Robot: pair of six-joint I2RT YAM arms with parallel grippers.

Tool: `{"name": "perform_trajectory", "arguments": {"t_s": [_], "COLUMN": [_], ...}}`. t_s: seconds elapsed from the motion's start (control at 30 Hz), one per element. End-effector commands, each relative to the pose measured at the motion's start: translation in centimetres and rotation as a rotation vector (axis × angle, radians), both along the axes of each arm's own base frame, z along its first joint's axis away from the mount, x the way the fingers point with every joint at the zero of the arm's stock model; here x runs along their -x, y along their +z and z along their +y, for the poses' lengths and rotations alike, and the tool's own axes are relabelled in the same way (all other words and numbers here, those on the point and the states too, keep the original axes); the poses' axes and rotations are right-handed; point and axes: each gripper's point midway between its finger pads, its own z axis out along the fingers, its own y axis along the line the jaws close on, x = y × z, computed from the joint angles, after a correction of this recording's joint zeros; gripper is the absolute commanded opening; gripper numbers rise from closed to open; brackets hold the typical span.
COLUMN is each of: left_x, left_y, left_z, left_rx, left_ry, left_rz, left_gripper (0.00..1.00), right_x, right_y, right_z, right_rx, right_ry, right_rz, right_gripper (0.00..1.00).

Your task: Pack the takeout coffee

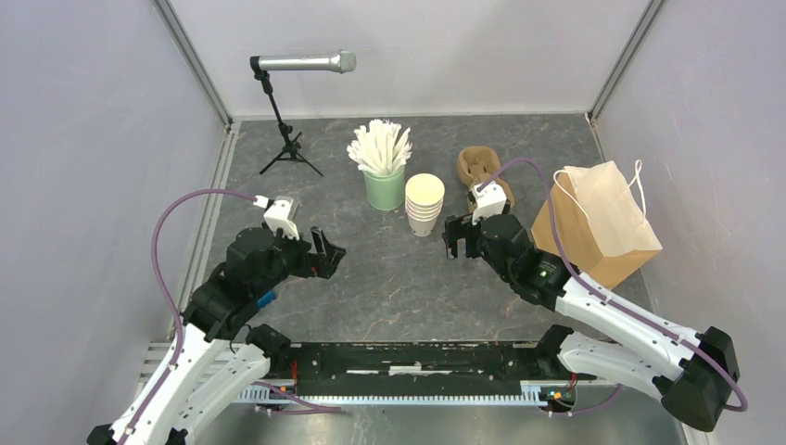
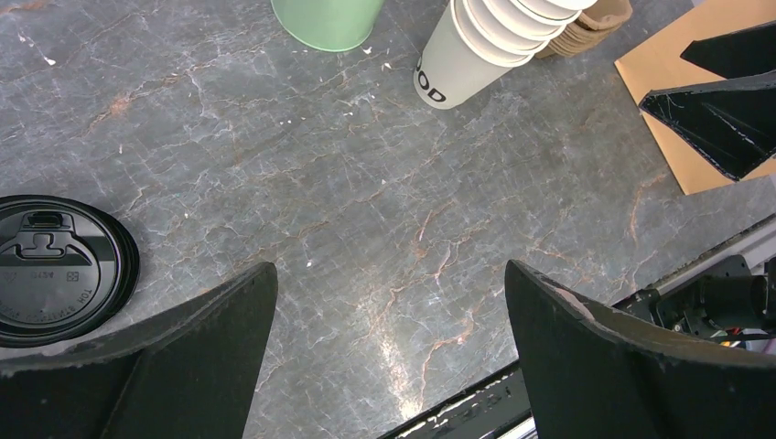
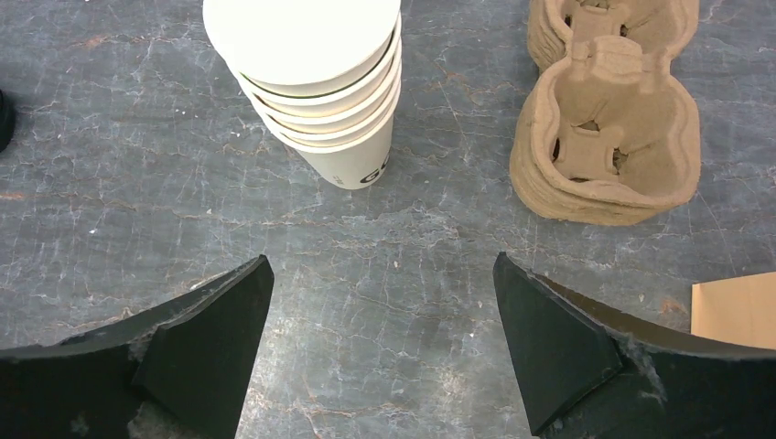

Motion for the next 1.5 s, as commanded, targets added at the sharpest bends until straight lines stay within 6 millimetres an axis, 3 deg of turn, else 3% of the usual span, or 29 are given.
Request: {"name": "perform_trajectory", "arguments": {"t_s": [0.0,0.27,0.53,0.67,0.83,1.0,1.23,1.47], "left_x": [0.0,0.0,0.0,0.1,0.1,0.1,0.1,0.1], "left_y": [0.3,0.3,0.3,0.3,0.2,0.2,0.2,0.1], "left_z": [-0.3,-0.3,-0.2,-0.2,-0.2,-0.2,-0.2,-0.2], "left_rx": [0.028,0.027,0.028,0.030,0.031,0.031,0.032,0.031], "left_ry": [0.002,0.006,0.010,0.010,0.010,0.012,0.012,0.011], "left_rz": [0.004,0.005,0.011,0.010,0.012,0.014,0.014,0.019], "left_gripper": [1.00,1.00,1.00,1.00,1.00,1.00,1.00,1.00], "right_x": [-0.5,-1.8,-5.7,-7.8,-10.2,-11.3,-12.4,-12.7], "right_y": [2.8,5.2,7.8,7.1,5.5,4.9,3.3,2.9], "right_z": [0.6,1.5,1.6,2.0,3.3,4.4,3.9,3.7], "right_rx": [-0.071,-0.073,0.078,0.128,0.120,0.082,0.128,0.138], "right_ry": [-0.005,-0.009,-0.088,-0.105,-0.077,-0.046,-0.058,-0.042], "right_rz": [-0.052,-0.100,-0.186,-0.166,-0.115,-0.089,-0.057,-0.057], "right_gripper": [0.98,0.98,0.91,0.68,0.54,0.49,0.41,0.32]}}
